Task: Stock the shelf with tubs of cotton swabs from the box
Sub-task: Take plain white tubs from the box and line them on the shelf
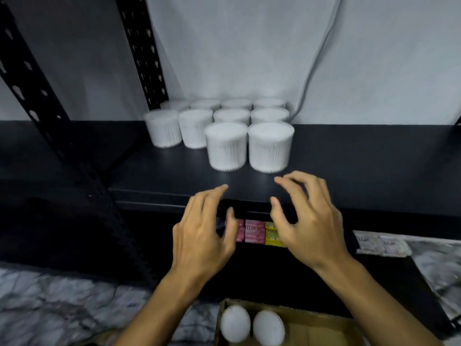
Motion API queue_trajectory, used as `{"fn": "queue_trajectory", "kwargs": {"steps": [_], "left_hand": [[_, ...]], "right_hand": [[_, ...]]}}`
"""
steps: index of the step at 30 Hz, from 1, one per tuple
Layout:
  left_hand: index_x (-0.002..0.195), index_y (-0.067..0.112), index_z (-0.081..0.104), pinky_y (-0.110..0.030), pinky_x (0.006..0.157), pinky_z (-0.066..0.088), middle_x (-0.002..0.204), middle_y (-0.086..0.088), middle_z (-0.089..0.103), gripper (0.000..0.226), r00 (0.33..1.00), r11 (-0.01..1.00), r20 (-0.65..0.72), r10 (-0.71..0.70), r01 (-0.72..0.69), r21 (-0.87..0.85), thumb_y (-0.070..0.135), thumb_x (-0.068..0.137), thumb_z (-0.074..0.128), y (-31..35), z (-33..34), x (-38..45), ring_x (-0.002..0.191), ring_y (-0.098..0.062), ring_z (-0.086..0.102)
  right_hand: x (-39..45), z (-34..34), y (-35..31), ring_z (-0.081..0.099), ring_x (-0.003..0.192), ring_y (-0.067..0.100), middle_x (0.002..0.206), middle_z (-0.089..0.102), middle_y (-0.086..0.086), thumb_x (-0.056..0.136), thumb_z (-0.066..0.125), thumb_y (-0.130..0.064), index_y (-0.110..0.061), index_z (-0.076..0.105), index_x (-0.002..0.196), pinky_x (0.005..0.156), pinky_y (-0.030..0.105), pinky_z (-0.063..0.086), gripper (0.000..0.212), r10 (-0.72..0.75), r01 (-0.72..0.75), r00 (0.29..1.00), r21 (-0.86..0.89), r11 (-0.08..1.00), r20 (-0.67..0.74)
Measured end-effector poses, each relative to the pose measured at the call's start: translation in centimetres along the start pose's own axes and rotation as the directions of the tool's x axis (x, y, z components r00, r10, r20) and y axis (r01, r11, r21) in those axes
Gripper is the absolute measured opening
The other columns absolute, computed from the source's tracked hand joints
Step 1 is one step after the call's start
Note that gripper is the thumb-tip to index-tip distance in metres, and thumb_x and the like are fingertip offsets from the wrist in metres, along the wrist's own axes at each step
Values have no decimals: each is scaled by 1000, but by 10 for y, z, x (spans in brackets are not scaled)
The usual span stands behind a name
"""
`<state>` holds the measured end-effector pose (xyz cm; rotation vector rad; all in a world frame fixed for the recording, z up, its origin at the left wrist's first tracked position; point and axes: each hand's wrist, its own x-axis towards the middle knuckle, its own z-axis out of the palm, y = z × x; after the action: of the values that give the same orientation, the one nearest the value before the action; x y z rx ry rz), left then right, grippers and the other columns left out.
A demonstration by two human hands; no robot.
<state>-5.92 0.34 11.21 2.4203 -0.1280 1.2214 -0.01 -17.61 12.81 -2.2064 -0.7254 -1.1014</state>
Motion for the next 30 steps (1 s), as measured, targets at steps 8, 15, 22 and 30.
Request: {"fn": "queue_trajectory", "kwargs": {"steps": [8, 15, 22, 30], "left_hand": [[137, 25, 47, -37, 72, 54, 125, 1, 54, 49, 719, 974, 660, -216, 114, 195, 39, 90, 47, -60, 71, -133, 111, -22, 57], [145, 22, 32, -40, 108, 31, 145, -6, 35, 67, 333, 925, 873, -356, -10, 381, 48, 88, 53, -82, 135, -216, 130, -27, 33], [138, 10, 43, -65, 109, 12, 144, -24, 42, 74, 204, 865, 861, -466, -100, 492, 48, 80, 66, -88, 173, -269, 137, -41, 29], [116, 6, 61, -68, 104, 19, 121, -31, 60, 68, 262, 910, 887, -379, -67, 409, 31, 56, 83, -96, 185, -298, 120, -48, 52]], "right_hand": [[-139, 39, 32, 55, 106, 27, 109, 62, 11, 86, 55, -17, -6, 69, 103, 83, 35, 53, 25, -154, 179, 887, -16, 984, 435], [-252, 107, 66, 50, 115, 21, 131, 39, 0, 86, 50, -34, -20, 57, 124, 74, 28, 50, 41, 256, -172, 415, -201, 964, 873], [-309, 146, 59, 25, 135, 31, 155, 7, 13, 86, 50, -51, -25, 7, 150, 98, 38, 40, 81, 395, -161, 79, -379, 911, 915], [-350, 157, 67, 53, 112, 38, 143, 33, 20, 59, 69, -49, -25, 31, 141, 73, 43, 56, 94, 395, -236, 119, -360, 903, 911]]}}
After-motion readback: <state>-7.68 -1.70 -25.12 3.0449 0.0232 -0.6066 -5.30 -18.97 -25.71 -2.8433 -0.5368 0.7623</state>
